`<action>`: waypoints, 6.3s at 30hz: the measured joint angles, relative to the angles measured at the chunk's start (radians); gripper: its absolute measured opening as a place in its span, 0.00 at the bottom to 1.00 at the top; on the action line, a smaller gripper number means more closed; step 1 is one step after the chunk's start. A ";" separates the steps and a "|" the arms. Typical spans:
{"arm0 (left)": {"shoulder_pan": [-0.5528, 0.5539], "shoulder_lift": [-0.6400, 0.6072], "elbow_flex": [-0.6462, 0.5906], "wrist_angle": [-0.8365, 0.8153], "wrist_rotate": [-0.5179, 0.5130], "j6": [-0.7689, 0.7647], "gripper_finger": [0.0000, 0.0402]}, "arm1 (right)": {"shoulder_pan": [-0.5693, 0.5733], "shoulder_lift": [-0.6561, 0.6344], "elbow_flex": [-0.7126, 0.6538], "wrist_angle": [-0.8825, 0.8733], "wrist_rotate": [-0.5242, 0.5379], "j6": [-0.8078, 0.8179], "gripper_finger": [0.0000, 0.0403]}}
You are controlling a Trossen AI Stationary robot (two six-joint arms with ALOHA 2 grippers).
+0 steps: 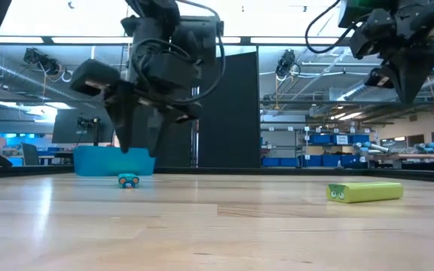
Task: Sort blocks
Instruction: Put the blue block into the transparent bin, then put the green block into the blue bin
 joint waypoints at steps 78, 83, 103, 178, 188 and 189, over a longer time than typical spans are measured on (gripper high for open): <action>-0.033 -0.158 -0.137 0.204 -0.013 -0.411 0.43 | 0.222 -0.018 0.000 0.330 0.123 0.323 0.07; -0.036 -0.084 -0.137 0.220 -0.018 -0.341 0.55 | 0.222 -0.018 0.000 0.329 0.121 0.293 0.06; -0.053 0.038 -0.135 0.207 -0.135 -0.287 0.32 | 0.221 -0.018 0.000 0.330 0.120 0.286 0.04; -0.844 -0.278 -0.432 0.480 0.006 -1.396 0.38 | 0.045 -0.018 0.000 0.562 0.058 0.261 0.07; -0.844 -0.299 -0.303 0.358 0.041 -1.482 0.44 | 0.019 -0.018 0.000 0.518 0.058 0.164 0.15; -0.844 -0.307 -0.287 0.335 0.041 -1.494 0.41 | 0.018 -0.018 0.000 0.509 0.058 0.154 0.17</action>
